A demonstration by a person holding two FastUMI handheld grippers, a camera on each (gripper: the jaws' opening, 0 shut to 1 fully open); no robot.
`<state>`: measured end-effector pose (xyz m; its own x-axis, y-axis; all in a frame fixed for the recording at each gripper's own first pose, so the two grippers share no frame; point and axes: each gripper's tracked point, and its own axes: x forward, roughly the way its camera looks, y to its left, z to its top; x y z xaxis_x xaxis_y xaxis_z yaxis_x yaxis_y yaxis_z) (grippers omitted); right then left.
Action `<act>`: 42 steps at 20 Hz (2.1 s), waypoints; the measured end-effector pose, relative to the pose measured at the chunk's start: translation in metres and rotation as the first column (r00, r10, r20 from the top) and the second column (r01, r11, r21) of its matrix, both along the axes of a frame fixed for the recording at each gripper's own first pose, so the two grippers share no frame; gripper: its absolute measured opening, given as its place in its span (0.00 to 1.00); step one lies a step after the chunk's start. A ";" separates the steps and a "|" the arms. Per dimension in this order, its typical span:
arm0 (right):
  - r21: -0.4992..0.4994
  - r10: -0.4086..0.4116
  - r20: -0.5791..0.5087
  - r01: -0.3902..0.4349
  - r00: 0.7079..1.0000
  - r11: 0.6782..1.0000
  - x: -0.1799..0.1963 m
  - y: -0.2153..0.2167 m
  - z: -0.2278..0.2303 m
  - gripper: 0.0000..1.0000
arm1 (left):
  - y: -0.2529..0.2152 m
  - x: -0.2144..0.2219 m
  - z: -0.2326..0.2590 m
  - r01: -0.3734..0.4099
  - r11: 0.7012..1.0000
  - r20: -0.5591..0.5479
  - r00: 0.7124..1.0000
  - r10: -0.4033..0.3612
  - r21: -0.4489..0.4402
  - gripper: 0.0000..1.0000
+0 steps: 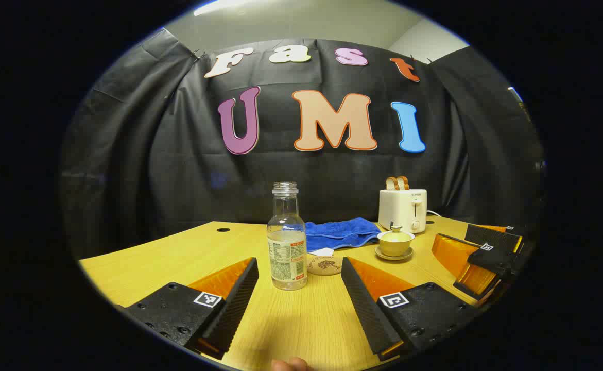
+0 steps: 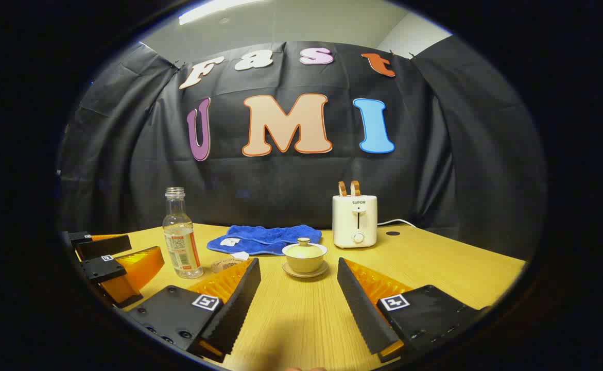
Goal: Open the teacup lid with one hand, grasp the water bottle and pour water into the teacup with the other hand; after pouring, place the water bottle on the coaster and then close the teacup lid.
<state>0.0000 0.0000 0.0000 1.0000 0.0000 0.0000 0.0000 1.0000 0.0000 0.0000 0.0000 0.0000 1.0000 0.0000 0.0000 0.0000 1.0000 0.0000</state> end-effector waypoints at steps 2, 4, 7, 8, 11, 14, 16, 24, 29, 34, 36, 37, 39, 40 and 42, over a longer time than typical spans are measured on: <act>0.000 0.000 0.000 0.000 1.000 1.000 0.000 0.000 0.000 0.97 | 0.000 0.000 0.000 0.001 1.000 -0.001 1.000 -0.001 0.000 0.94; 0.000 0.000 0.000 0.000 1.000 1.000 0.000 0.000 0.000 0.96 | 0.000 0.000 0.000 0.001 1.000 -0.001 1.000 -0.001 0.001 0.94; 0.001 0.000 -0.001 0.000 1.000 1.000 0.000 0.000 0.001 0.97 | 0.000 0.000 0.000 0.001 1.000 -0.001 1.000 -0.001 0.001 0.94; 0.000 0.000 0.000 0.000 1.000 1.000 0.000 0.000 0.000 0.96 | 0.000 0.000 0.000 0.001 1.000 0.000 1.000 -0.001 0.001 0.94; 0.000 0.001 0.000 -0.001 1.000 1.000 0.000 -0.001 0.001 0.95 | -0.001 0.000 0.000 0.000 1.000 -0.001 1.000 0.000 0.001 0.94; 0.000 0.001 0.000 -0.001 1.000 1.000 0.000 -0.001 0.000 0.96 | 0.000 0.000 0.000 0.000 1.000 -0.001 1.000 0.000 0.001 0.94; 0.000 0.001 0.000 -0.001 1.000 1.000 0.000 -0.001 0.000 0.95 | 0.000 0.000 0.001 0.000 1.000 -0.001 1.000 0.000 0.001 0.94; 0.000 0.001 0.000 -0.001 1.000 1.000 0.000 -0.001 0.000 0.97 | 0.000 -0.001 0.001 -0.001 1.000 -0.001 1.000 0.001 0.001 0.95; 0.001 0.008 0.001 -0.008 1.000 1.000 0.003 -0.001 0.001 0.96 | -0.001 0.000 0.001 -0.001 1.000 0.000 1.000 0.001 0.001 0.94; -0.002 0.004 -0.010 -0.004 1.000 1.000 0.044 -0.007 -0.002 0.96 | -0.001 0.000 0.000 -0.001 1.000 0.000 1.000 0.001 0.000 0.94; -0.003 0.003 -0.011 -0.003 1.000 1.000 0.065 -0.009 -0.003 0.94 | -0.001 0.000 0.001 -0.001 1.000 0.000 1.000 0.001 0.001 0.94; -0.003 0.001 -0.011 -0.001 1.000 1.000 0.075 -0.011 -0.003 0.96 | -0.001 0.000 0.001 -0.002 1.000 0.001 1.000 0.002 0.000 0.94; -0.003 -0.005 -0.014 0.005 1.000 1.000 0.096 -0.014 -0.004 0.96 | -0.001 0.000 0.001 -0.002 1.000 0.000 1.000 0.002 0.000 0.94; -0.003 0.000 -0.012 0.000 1.000 1.000 0.107 -0.012 -0.005 0.94 | -0.001 0.000 0.000 -0.002 1.000 0.000 1.000 0.002 0.000 0.94; -0.006 0.013 -0.022 -0.013 1.000 1.000 0.130 -0.007 -0.007 0.96 | -0.001 0.000 0.000 -0.002 1.000 0.000 1.000 0.002 0.000 0.95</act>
<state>0.1299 -0.0066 -0.0074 0.9997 0.0125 -0.0221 -0.0127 0.9999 -0.0062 0.0000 -0.0012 0.0001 1.0000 0.0016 0.0000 -0.0016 1.0000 -0.0001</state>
